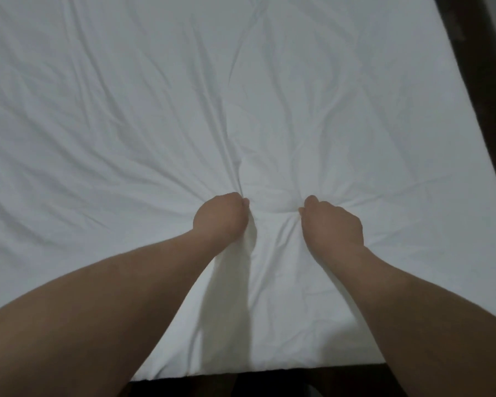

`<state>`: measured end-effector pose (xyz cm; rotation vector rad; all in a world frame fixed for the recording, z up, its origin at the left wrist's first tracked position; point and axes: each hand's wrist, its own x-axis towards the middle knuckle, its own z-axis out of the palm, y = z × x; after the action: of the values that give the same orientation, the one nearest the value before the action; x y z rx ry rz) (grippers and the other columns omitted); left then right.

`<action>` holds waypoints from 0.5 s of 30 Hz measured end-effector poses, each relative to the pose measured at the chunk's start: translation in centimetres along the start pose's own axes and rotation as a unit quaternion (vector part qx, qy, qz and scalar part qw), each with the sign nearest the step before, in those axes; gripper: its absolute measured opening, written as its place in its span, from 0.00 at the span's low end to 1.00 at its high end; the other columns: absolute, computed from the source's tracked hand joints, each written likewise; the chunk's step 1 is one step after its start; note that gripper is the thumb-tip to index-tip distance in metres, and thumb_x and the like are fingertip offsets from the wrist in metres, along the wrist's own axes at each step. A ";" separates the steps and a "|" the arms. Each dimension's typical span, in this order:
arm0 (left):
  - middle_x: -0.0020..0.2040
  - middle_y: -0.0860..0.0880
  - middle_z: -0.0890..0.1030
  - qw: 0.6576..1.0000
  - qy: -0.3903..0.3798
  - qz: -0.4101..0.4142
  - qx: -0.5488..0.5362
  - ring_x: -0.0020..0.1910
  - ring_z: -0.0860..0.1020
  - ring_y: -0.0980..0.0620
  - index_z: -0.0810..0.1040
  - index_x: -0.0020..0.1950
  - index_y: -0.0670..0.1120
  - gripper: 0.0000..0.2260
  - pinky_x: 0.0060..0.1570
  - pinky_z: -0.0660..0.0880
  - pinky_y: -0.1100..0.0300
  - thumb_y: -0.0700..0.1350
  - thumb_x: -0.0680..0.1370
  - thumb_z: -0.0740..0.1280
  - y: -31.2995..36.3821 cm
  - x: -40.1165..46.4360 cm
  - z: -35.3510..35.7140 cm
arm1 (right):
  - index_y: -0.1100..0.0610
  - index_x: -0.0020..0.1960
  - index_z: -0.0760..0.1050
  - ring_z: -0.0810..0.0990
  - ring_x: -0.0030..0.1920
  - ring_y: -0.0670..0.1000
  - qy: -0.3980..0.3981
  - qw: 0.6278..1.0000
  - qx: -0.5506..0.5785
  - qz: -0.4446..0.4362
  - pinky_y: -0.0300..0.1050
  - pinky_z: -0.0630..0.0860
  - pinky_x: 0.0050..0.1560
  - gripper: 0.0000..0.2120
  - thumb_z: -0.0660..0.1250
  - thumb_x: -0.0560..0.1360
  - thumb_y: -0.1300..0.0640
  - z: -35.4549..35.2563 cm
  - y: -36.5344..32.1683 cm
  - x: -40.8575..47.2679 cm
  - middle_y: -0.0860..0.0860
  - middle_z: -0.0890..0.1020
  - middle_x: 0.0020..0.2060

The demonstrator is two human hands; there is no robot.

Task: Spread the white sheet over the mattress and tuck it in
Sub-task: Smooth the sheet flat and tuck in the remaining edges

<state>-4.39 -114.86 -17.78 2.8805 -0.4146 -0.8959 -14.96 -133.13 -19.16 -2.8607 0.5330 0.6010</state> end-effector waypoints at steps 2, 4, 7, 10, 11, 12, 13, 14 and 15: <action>0.37 0.49 0.73 1.000 -0.014 0.018 -0.016 0.42 0.74 0.44 0.67 0.38 0.47 0.19 0.43 0.67 0.54 0.52 0.86 0.51 0.7 0.0 -0.6 | 0.53 0.48 0.63 0.71 0.34 0.55 0.010 1.000 -0.015 0.002 0.46 0.59 0.30 0.07 0.53 0.85 0.55 0.2 0.8 -0.2 0.48 0.69 0.34; 0.37 0.49 0.73 0.998 -0.035 0.036 -0.027 0.43 0.75 0.44 0.67 0.38 0.47 0.19 0.44 0.67 0.53 0.53 0.86 0.51 1.2 0.0 -1.2 | 0.54 0.47 0.66 0.73 0.33 0.55 0.010 0.999 -0.017 0.030 0.46 0.63 0.32 0.05 0.55 0.81 0.60 0.1 1.7 -0.6 0.49 0.73 0.35; 0.45 0.48 0.77 0.998 -0.056 0.029 -0.031 0.50 0.76 0.43 0.71 0.45 0.46 0.17 0.48 0.71 0.51 0.54 0.85 0.51 1.6 -0.8 -1.4 | 0.55 0.47 0.69 0.77 0.39 0.58 0.028 0.996 0.022 0.077 0.48 0.69 0.37 0.05 0.56 0.78 0.61 -0.6 1.9 -0.7 0.51 0.74 0.38; 0.70 0.45 0.68 0.998 0.043 0.032 0.026 0.69 0.66 0.40 0.70 0.68 0.47 0.21 0.61 0.71 0.38 0.60 0.83 0.57 1.8 -2.9 0.2 | 0.53 0.64 0.74 0.74 0.64 0.63 0.115 0.993 0.016 -0.010 0.61 0.71 0.61 0.15 0.59 0.80 0.53 -0.7 1.6 -1.4 0.56 0.76 0.62; 0.78 0.46 0.58 0.999 0.033 0.026 0.009 0.76 0.58 0.40 0.63 0.75 0.50 0.27 0.65 0.67 0.33 0.63 0.81 0.58 2.1 -3.6 0.8 | 0.49 0.75 0.66 0.63 0.75 0.63 0.082 0.996 0.005 -0.034 0.67 0.60 0.72 0.23 0.57 0.82 0.46 -0.5 2.1 -1.9 0.56 0.67 0.75; 0.82 0.50 0.48 1.000 0.000 0.015 -0.015 0.80 0.48 0.40 0.54 0.80 0.54 0.33 0.69 0.62 0.29 0.66 0.80 0.58 2.3 -4.1 1.4 | 0.44 0.82 0.53 0.50 0.81 0.61 0.037 0.998 -0.011 -0.042 0.71 0.49 0.75 0.29 0.52 0.83 0.39 -0.1 3.0 -2.4 0.53 0.53 0.82; 0.82 0.52 0.40 0.999 -0.035 0.005 -0.023 0.81 0.40 0.40 0.46 0.81 0.58 0.37 0.70 0.58 0.26 0.69 0.79 0.58 2.5 -4.5 1.8 | 0.41 0.82 0.42 0.40 0.82 0.59 -0.002 0.999 -0.027 -0.037 0.74 0.42 0.75 0.33 0.46 0.82 0.32 0.5 4.1 -2.8 0.50 0.42 0.83; 0.82 0.52 0.35 0.998 -0.057 0.003 -0.009 0.81 0.36 0.39 0.42 0.81 0.61 0.39 0.70 0.57 0.24 0.70 0.78 0.59 2.7 -4.9 2.3 | 0.40 0.82 0.35 0.35 0.82 0.57 -0.029 0.999 -0.034 -0.022 0.76 0.41 0.74 0.35 0.41 0.80 0.29 1.0 5.4 -3.2 0.47 0.36 0.83; 0.82 0.52 0.34 0.998 -0.064 0.011 0.009 0.80 0.34 0.37 0.40 0.80 0.63 0.39 0.69 0.56 0.23 0.71 0.77 0.59 3.1 -5.3 2.8 | 0.39 0.81 0.33 0.33 0.81 0.55 -0.039 0.999 -0.033 -0.005 0.77 0.41 0.74 0.36 0.38 0.79 0.27 1.6 6.9 -3.8 0.46 0.34 0.82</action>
<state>-10.91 -116.34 -16.66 2.8378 -0.4679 -1.0836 -21.42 -137.91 -19.65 -2.8856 0.4950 0.7372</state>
